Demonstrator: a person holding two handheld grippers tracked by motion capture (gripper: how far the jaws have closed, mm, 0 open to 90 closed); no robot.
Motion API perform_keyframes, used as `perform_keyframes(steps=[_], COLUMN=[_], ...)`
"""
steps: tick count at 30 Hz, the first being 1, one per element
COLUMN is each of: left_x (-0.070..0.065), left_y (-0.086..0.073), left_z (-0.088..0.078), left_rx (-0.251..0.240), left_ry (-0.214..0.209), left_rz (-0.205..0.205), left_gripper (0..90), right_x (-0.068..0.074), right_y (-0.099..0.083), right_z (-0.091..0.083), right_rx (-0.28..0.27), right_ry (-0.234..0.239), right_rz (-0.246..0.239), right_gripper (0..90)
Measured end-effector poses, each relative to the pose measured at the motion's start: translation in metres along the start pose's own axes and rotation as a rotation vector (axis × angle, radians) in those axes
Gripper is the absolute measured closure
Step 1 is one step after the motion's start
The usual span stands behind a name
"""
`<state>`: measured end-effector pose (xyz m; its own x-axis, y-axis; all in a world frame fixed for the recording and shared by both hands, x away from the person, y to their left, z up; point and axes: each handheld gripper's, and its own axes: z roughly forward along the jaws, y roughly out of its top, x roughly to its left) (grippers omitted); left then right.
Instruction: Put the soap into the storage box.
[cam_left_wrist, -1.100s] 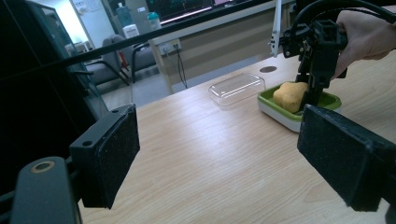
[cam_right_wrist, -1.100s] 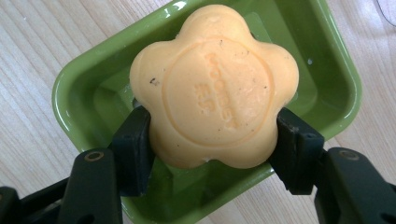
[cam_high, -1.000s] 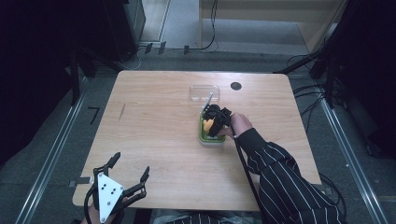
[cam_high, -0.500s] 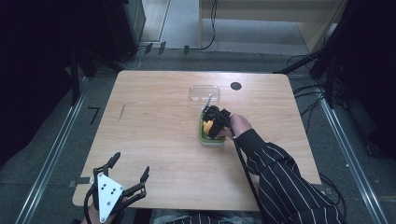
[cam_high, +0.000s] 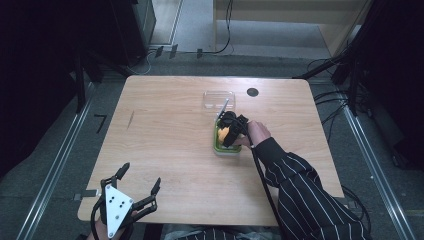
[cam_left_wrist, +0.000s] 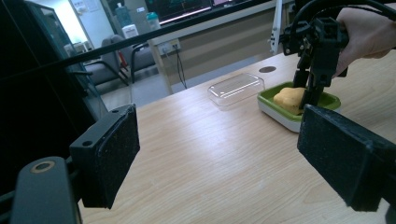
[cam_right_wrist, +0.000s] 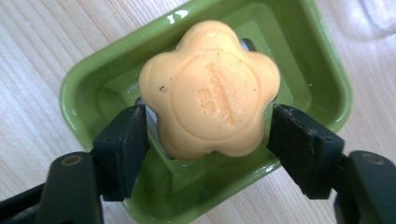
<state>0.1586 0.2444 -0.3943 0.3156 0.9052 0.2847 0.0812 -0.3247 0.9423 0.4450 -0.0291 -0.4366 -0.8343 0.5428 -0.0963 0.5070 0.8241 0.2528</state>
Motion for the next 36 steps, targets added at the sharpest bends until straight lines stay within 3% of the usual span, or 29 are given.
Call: perform_keyframes(steps=[7,15,19,23,36], left_x=[0.0,-0.001,0.001,-0.002,-0.001], left_y=[0.0,0.0,0.0,0.001,0.001], left_z=[0.001,0.0,0.0,0.002,0.003], left_rx=[0.0,-0.004,-0.008,-0.008,-0.012], left_ry=[0.003,-0.004,0.002,-0.01,-0.014], left_rz=[0.0,0.002,-0.013,0.005,-0.001], left_gripper=[13.0,13.0,13.0,13.0,13.0], right_x=[0.001,0.004,0.005,0.006,0.009], right_y=[0.0,-0.009,-0.015,-0.022,-0.054], right_z=[-0.013,-0.022,-0.029,-0.035,-0.046], right_rx=[-0.026,-0.009,-0.011,-0.01,0.015], right_ry=[-0.007,0.003,-0.002,-0.004,-0.018], right_rz=[0.011,0.034,0.043,0.059,0.092], right_gripper=[16.5,7.9,6.8,5.9,5.2])
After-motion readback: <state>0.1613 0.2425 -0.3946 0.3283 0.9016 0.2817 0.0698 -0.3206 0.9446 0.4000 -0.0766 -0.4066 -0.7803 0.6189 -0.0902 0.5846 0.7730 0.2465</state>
